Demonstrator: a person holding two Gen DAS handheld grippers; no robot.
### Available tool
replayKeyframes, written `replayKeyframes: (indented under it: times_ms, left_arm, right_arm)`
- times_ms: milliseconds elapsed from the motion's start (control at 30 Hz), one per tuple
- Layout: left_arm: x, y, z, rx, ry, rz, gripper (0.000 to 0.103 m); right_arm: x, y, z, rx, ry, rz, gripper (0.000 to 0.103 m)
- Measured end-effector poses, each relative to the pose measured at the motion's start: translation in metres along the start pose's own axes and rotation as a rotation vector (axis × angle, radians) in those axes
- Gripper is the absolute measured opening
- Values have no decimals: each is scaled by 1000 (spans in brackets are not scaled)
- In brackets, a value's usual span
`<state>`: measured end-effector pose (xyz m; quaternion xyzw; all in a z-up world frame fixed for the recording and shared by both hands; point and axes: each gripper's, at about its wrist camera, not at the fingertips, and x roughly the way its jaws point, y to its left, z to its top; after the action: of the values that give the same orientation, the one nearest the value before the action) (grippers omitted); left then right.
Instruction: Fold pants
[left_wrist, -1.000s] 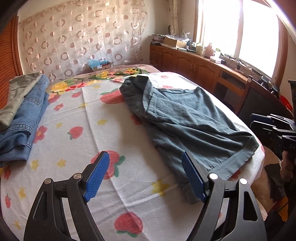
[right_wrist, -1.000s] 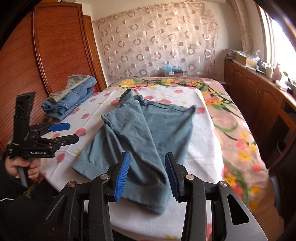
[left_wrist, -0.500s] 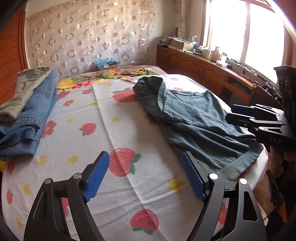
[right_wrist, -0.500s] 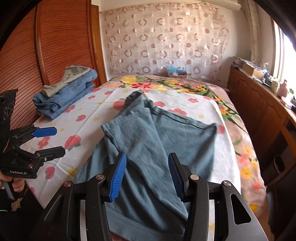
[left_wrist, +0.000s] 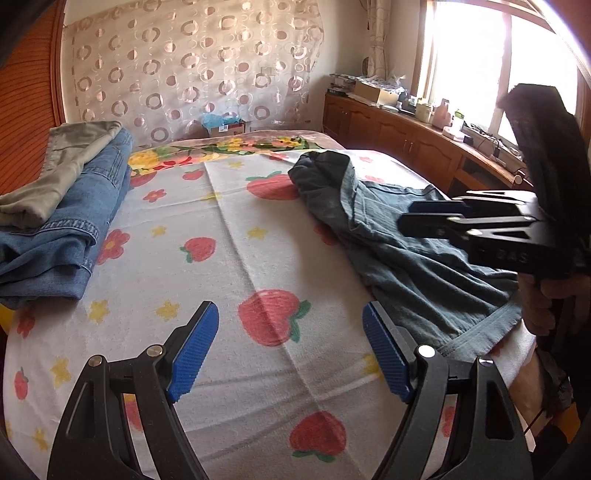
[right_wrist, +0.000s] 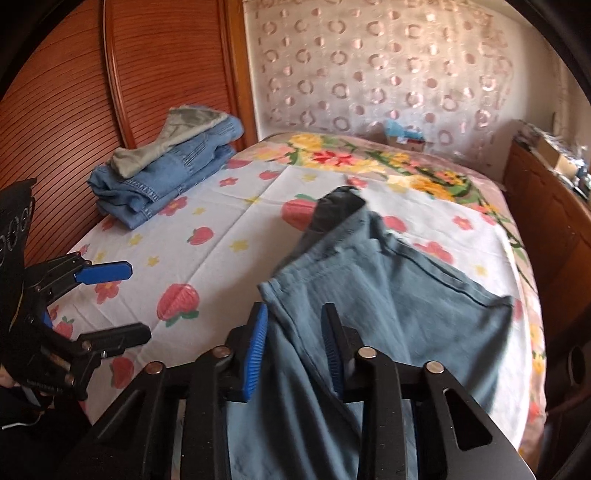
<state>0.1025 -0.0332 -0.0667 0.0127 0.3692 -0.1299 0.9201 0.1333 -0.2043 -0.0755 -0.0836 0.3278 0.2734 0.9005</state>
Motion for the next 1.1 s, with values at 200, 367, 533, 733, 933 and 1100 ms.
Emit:
replayKeyframes:
  times_ms: [200,367,533,733,933,1100]
  left_arm:
    - [-1,2,-2,-5,0,2,81]
    - [0,5,-3,-9,7,0,81]
    - [0,2,-5,0,10,-4,81]
    - [1,-1,-6,7,14,-10,81]
    - [4,-5,-6,15,20,-14,81]
    - [5,-7,-7,19,24,-15,81]
  right_arm:
    - [20,4,7,-33,46,28,26]
    - [32,8,13,-62,68,23,12]
    - [26,0,16,-62,49,27,2]
    - [0,-23,22,-19,-22,-28,2]
    - [-24,-73,24,49,-55,-120,2]
    - [-32,-111,21,107,-56,-206,2]
